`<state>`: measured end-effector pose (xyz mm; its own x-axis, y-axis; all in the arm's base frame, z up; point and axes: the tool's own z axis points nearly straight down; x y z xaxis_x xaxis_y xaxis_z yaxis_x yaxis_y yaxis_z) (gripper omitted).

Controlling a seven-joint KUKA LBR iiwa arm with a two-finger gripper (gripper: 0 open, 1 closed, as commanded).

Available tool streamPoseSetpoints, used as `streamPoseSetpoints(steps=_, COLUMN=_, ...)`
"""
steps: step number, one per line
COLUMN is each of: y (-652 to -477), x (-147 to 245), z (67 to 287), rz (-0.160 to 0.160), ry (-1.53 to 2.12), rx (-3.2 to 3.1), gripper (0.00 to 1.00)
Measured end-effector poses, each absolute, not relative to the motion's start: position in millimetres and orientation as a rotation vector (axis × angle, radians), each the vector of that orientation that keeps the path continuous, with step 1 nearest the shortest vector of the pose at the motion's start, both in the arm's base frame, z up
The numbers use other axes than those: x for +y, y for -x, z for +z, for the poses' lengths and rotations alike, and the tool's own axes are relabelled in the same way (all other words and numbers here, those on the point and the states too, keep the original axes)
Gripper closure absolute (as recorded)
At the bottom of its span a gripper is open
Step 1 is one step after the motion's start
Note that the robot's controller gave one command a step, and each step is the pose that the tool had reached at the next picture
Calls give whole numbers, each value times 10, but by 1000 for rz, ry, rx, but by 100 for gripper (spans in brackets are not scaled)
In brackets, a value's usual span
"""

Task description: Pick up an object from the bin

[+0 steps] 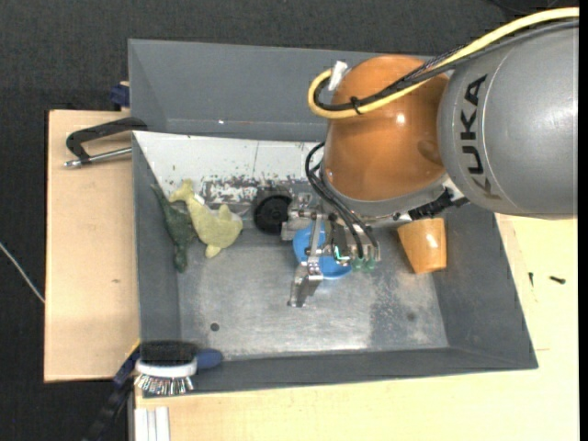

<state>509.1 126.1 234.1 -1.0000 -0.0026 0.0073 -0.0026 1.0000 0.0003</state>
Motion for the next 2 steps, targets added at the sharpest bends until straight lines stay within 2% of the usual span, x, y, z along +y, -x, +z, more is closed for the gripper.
streamPoseSetpoints(steps=1, y=-5258, x=433, z=982, rz=2, ry=-258, rx=-3124, gripper=0)
streamPoseSetpoints(steps=2, y=-5277, x=462, z=1025, rz=-2, ry=-261, rx=-3131, gripper=100)
